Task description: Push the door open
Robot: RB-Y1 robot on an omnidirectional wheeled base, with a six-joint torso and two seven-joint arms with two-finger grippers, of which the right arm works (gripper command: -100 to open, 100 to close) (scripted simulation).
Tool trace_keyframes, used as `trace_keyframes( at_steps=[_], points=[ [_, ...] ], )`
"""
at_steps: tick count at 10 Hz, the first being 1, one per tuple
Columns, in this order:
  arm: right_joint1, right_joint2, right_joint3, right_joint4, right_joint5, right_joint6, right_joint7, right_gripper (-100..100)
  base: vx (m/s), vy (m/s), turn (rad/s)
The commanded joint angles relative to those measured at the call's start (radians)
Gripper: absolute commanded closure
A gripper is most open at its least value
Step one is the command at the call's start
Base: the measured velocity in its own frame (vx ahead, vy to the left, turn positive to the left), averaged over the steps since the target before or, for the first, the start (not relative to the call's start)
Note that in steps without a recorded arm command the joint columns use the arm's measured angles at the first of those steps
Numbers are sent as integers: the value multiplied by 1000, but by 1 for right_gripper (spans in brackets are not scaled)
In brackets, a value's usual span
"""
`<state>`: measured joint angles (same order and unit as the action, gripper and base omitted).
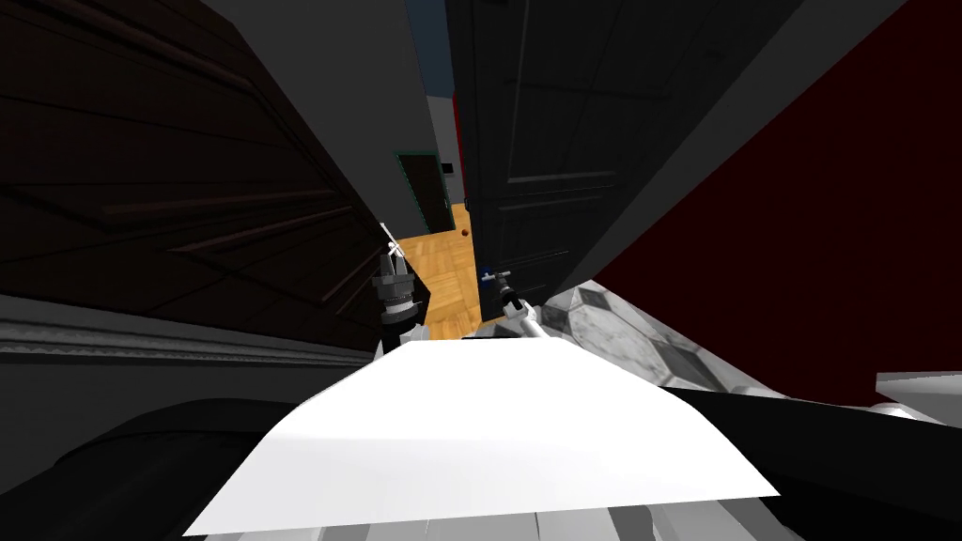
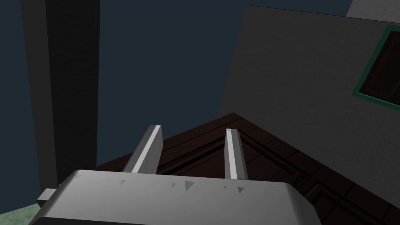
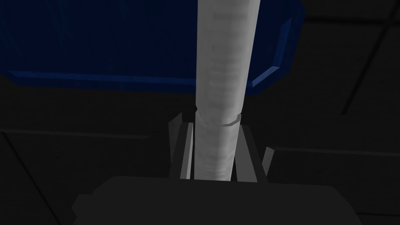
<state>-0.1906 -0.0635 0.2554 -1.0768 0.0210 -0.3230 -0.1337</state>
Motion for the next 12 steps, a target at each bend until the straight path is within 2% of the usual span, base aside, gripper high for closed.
trace_keyframes(
  at_steps=[1, 5, 7, 9, 10, 12],
  points=[
    [-12, -7, -23, 1, -3, -7, 6, 100, 166, 104, -34],
    [-19, -14, -69, 13, -8, -8, 20, 100, 156, 125, -62],
    [-26, -18, -106, 23, -12, -8, 31, 100, 152, 139, -81],
    [-26, -18, -106, 23, -12, -8, 31, 100, 87, 76, -42],
    [-31, -20, -135, 31, -15, -8, 40, 100, 108, 84, -49],
    [-34, -20, -156, 36, -17, -8, 46, 100, 126, 150, -110]
  ],
)
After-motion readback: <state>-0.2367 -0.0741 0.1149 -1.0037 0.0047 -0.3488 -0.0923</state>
